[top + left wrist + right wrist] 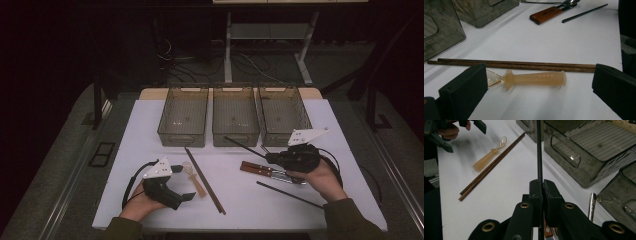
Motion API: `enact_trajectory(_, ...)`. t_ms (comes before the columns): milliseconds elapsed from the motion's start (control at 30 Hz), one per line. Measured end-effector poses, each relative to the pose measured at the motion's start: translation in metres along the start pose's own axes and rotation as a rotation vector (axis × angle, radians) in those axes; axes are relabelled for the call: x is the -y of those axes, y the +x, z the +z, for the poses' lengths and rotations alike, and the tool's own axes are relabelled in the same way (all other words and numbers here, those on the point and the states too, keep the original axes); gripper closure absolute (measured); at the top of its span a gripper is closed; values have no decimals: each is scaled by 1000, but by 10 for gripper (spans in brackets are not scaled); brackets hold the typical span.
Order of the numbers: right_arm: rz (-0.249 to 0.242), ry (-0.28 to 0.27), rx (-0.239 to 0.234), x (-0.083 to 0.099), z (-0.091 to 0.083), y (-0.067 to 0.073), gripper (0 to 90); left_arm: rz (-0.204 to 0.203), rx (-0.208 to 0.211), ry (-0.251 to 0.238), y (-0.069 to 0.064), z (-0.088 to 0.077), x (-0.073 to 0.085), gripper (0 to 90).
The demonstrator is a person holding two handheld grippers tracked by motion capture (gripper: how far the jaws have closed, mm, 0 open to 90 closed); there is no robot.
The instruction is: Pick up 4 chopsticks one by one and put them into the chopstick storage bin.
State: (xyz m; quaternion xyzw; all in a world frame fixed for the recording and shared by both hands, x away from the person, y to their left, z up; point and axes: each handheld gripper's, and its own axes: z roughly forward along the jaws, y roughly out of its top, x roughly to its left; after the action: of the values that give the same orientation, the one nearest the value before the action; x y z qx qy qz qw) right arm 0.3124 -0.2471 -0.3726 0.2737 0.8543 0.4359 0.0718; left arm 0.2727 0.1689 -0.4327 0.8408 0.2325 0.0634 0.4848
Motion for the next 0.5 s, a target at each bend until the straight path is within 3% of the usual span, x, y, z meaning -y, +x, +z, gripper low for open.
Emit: enact_trajectory(500, -7, 35, 40, -39, 29, 1, 859, -1, 2, 1, -1, 0, 0, 0)
